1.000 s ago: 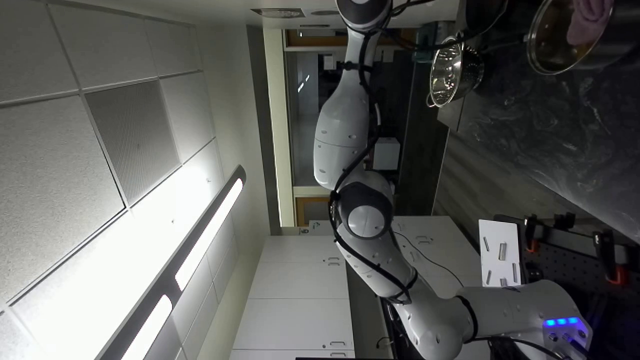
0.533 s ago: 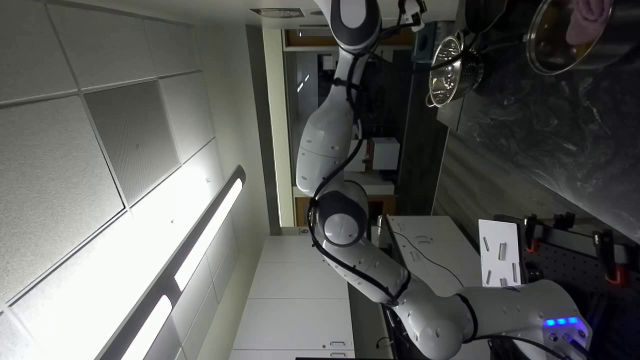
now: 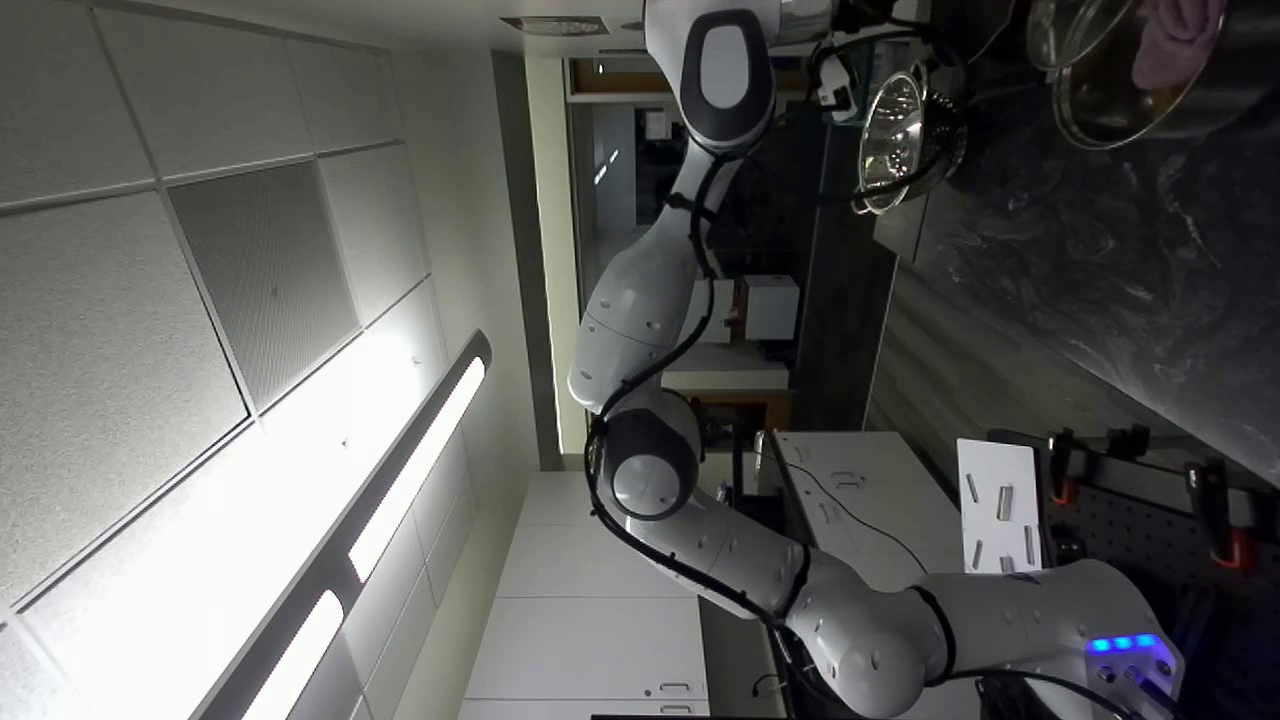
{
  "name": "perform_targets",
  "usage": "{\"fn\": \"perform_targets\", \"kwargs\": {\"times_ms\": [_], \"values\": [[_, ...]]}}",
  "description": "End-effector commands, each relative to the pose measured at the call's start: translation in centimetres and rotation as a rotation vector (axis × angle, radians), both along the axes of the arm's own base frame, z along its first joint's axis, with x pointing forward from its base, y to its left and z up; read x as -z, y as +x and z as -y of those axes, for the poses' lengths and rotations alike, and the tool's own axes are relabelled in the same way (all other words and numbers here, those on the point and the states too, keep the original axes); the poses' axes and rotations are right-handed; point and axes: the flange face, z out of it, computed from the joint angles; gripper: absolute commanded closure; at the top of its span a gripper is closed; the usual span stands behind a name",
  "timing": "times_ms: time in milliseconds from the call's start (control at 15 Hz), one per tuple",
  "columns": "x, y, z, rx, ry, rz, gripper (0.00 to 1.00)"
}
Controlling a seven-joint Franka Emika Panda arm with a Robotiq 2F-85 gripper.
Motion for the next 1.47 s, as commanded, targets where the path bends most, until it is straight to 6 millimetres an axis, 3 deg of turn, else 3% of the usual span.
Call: {"fn": "perform_targets", "kwargs": {"times_ms": [0, 400, 1000, 1400], "values": [[-2.1, -3.2, -1.1, -0.05, -0.004, -0.001, 0.96], [-2.3, -5.5, -2.0, -0.077, -0.013, 0.01, 0.96], [2.0, -6.9, -2.6, -0.108, -0.005, -0.002, 0.96], [3.8, -7.0, -2.6, -0.136, -0.039, 0.008, 0.96]]}}
